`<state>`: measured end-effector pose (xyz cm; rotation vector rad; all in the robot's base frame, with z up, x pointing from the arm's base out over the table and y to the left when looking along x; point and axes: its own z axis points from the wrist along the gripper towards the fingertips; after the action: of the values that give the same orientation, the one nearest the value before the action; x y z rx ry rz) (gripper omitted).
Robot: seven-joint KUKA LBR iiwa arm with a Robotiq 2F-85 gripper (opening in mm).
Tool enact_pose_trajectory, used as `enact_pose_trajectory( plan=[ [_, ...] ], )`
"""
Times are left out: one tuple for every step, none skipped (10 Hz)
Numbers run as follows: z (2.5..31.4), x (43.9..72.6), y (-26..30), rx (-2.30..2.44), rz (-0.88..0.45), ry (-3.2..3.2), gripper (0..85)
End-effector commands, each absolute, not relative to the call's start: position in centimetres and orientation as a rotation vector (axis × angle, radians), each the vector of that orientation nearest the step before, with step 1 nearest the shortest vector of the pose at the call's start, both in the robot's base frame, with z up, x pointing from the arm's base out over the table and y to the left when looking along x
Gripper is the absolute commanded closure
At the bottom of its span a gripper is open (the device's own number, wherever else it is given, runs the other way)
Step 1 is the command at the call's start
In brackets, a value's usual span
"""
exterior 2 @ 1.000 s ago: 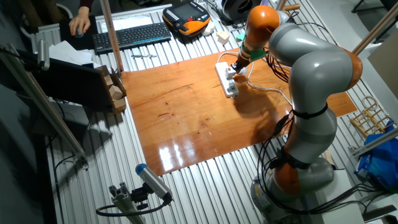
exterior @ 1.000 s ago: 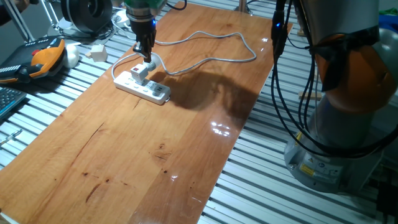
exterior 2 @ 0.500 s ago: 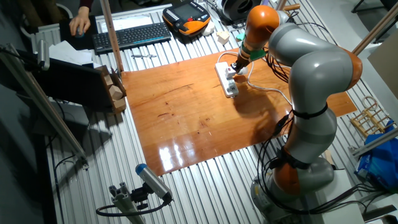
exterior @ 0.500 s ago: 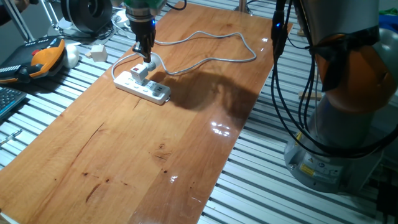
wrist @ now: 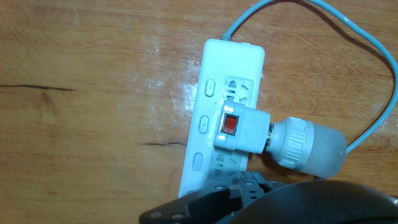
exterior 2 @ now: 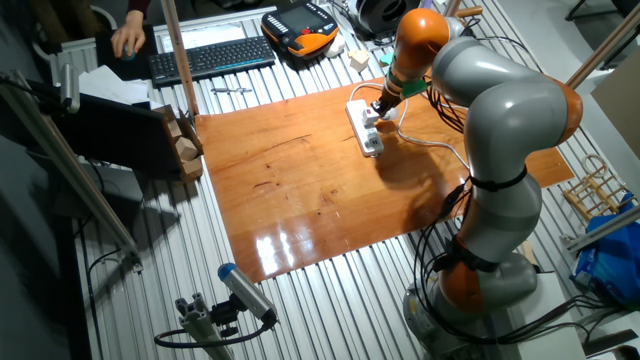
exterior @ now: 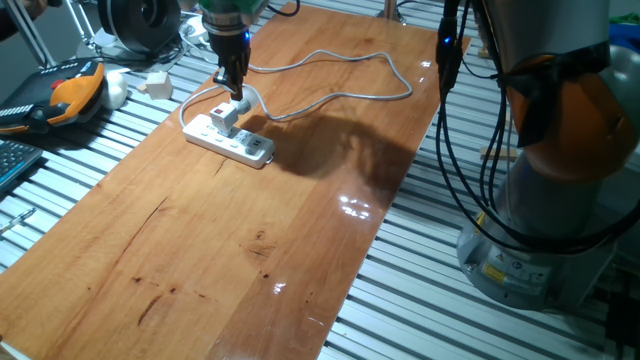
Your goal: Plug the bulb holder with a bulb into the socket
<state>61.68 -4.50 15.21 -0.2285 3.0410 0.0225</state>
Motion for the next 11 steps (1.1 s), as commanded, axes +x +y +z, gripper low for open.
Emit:
enact_pose_trajectory(
  plan=[
    [15.22,61.69,-4.52,-0.229,0.023,3.042,85.0],
    [15.23,61.68,-4.53,-0.229,0.023,3.042,85.0],
    [15.23,61.68,-4.54,-0.229,0.023,3.042,85.0],
    [15.23,61.68,-4.54,-0.229,0.023,3.044,85.0],
    [15.21,61.69,-4.53,-0.229,0.023,3.044,85.0],
    [15.22,61.69,-4.53,-0.231,0.021,3.044,85.0],
    [15.22,61.69,-4.53,-0.231,0.021,3.044,85.0],
    [15.22,61.69,-4.52,-0.231,0.021,3.044,85.0],
    [15.25,61.64,-4.52,-0.229,0.021,3.044,85.0],
    [15.26,61.68,-4.48,-0.222,0.018,3.043,85.0],
    [15.16,61.72,-4.44,-0.222,0.016,3.04,85.0]
  ],
)
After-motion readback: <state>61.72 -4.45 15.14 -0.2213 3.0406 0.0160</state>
